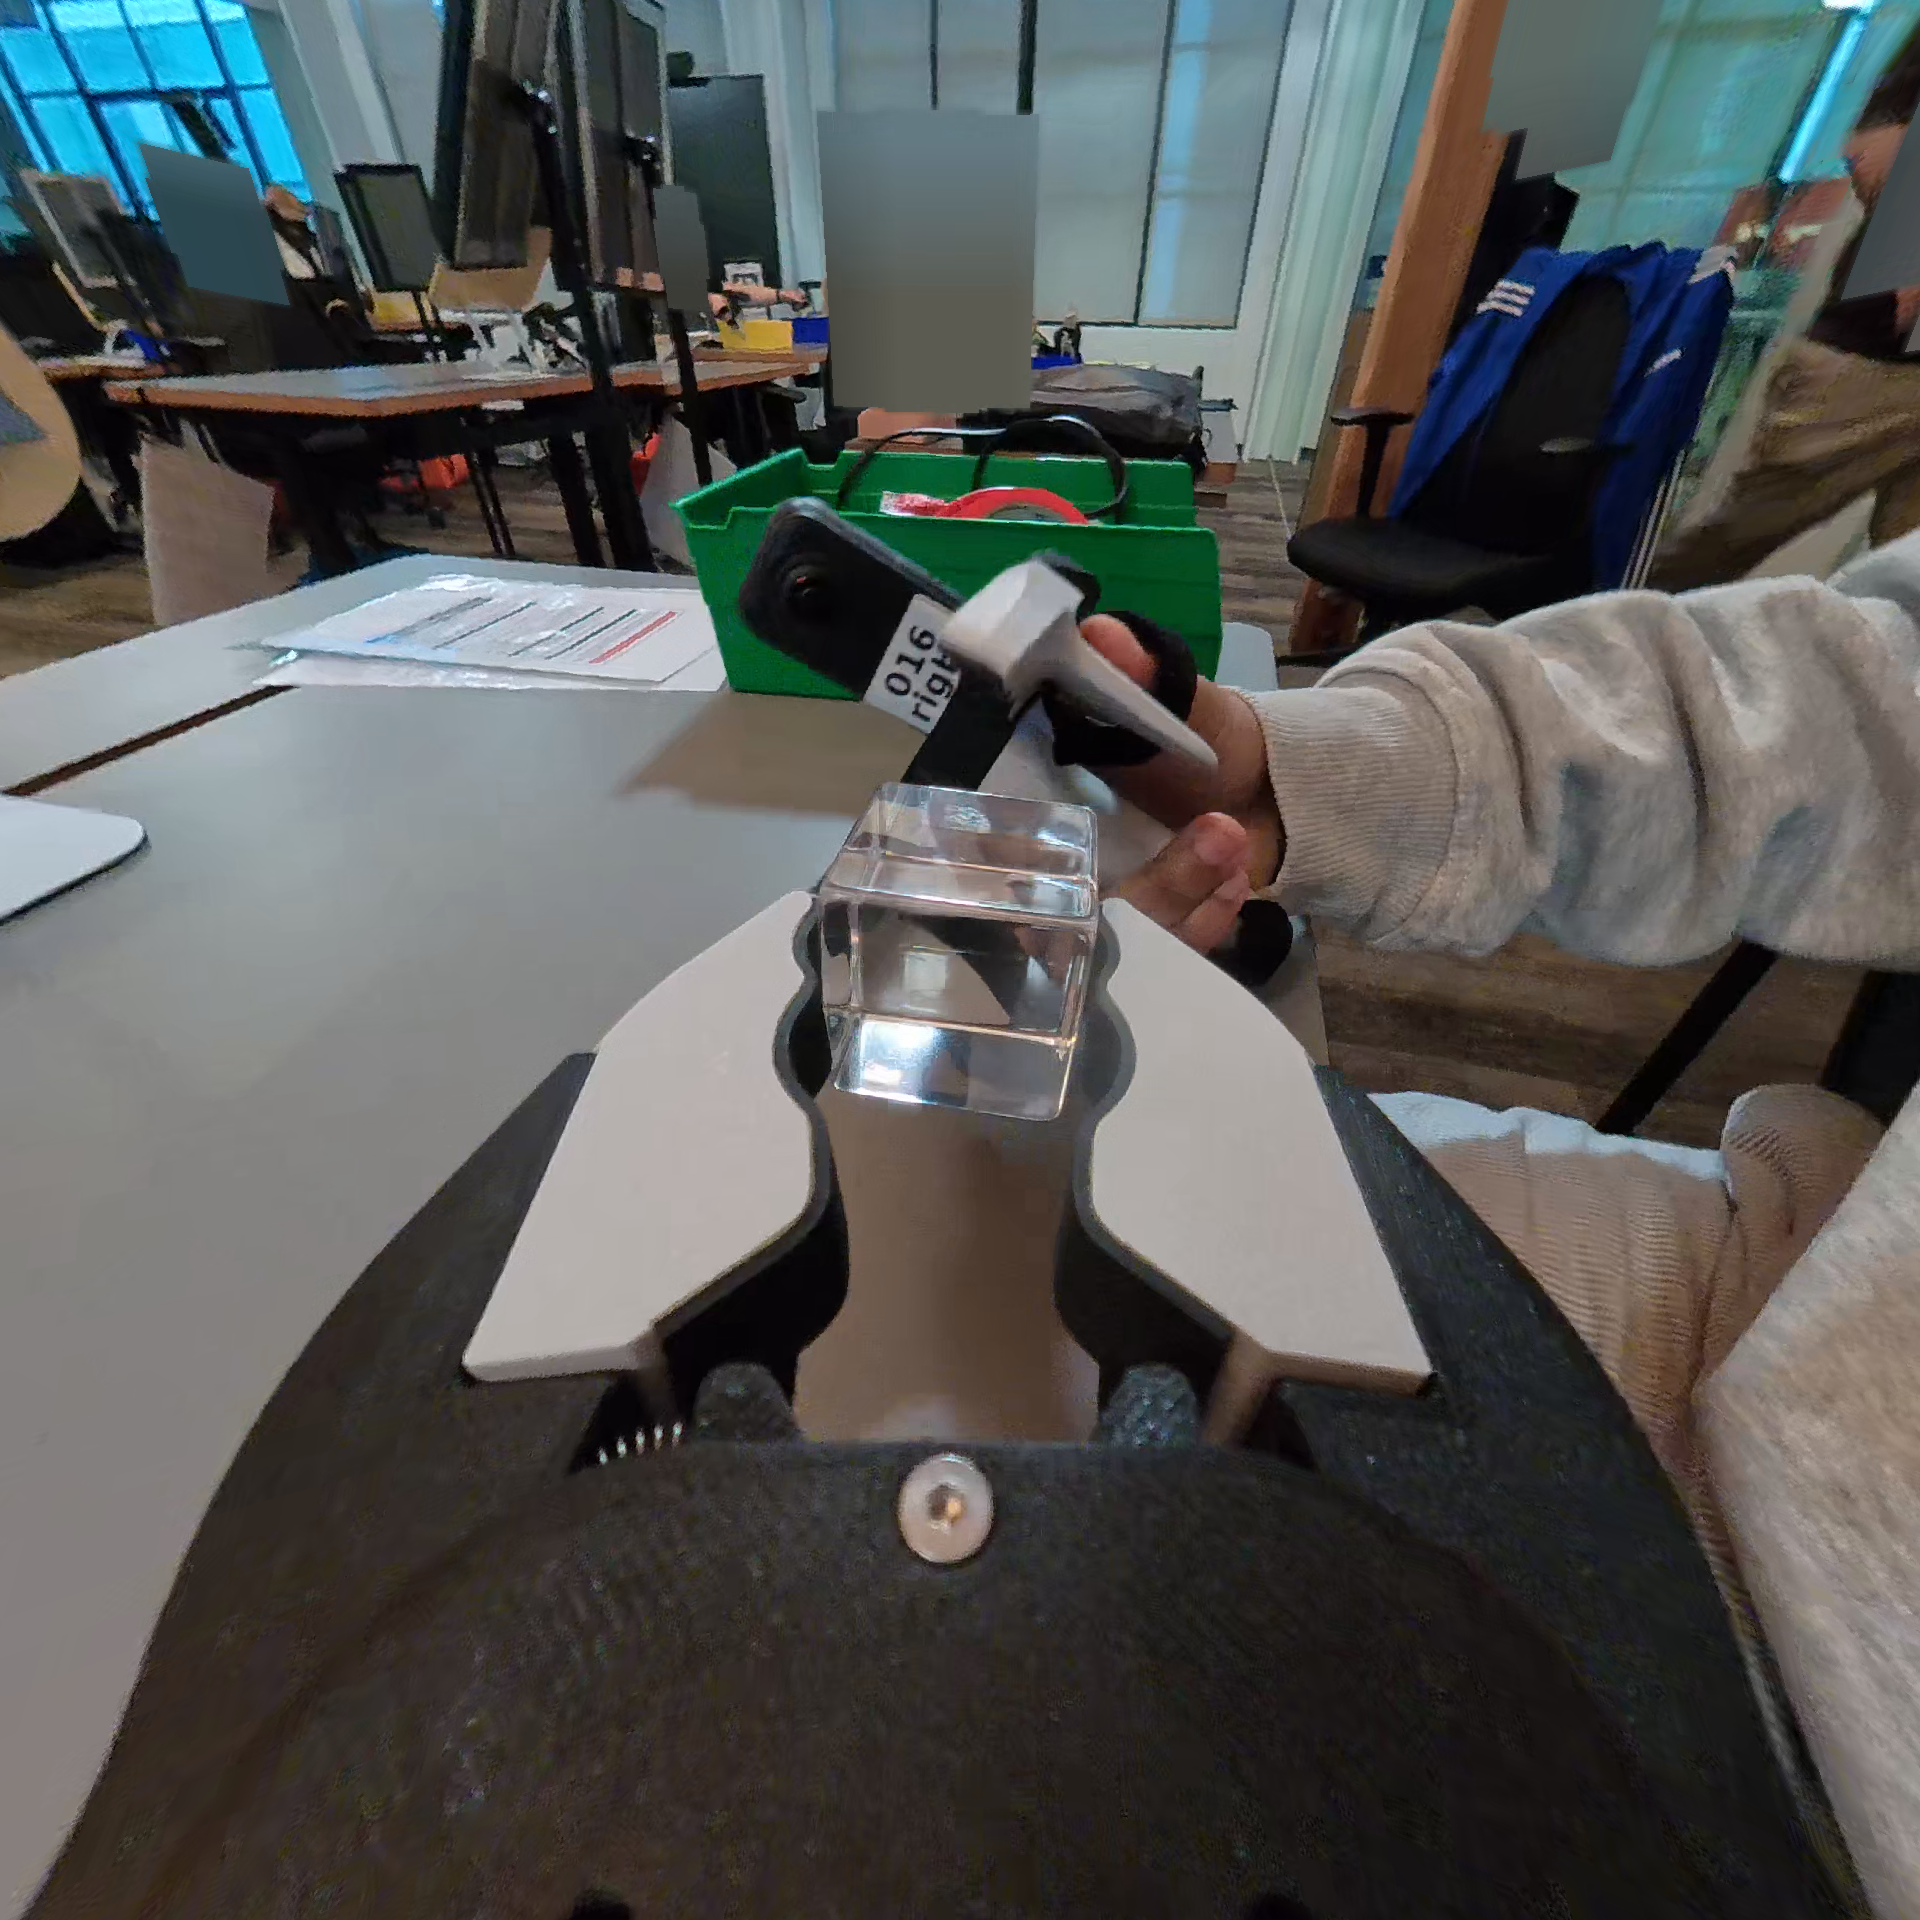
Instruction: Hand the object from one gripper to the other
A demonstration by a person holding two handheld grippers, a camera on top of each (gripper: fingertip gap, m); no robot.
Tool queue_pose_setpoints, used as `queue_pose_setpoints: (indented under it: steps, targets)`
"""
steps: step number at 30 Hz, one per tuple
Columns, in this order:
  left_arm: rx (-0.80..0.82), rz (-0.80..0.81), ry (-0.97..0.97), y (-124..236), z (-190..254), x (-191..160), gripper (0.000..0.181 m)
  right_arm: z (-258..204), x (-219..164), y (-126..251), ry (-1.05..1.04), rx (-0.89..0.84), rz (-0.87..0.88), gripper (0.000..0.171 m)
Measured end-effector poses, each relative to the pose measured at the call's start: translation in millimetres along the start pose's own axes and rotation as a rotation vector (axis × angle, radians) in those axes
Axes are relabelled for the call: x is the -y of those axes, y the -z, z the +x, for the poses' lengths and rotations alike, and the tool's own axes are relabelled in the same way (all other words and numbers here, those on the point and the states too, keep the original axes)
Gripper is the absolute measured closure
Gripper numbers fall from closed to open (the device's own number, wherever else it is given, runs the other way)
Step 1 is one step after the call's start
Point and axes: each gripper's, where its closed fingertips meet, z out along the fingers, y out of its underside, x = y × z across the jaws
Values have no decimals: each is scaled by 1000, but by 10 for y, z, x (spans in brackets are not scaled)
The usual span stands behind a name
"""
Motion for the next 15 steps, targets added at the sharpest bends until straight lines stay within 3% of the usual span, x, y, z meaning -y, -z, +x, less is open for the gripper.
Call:
queue_pose_setpoints:
  steps: [3, 7, 11, 15]
  targets:
    - [1, 14, 146, 23, -102, -3, 137, 76, 189, 89, 141, -102, 98, 87]
    - [-57, 71, 464, 75, -227, 18, 137, 94, 190, 72, 617, -312, 41, 79]
    - [-149, 105, 724, 117, -286, -12, 136, 66, 101, -2, 1024, -437, -45, 90]
    - [-269, 90, 882, 99, -201, -51, 136, 133, -18, -56, 1167, -478, -135, 94]
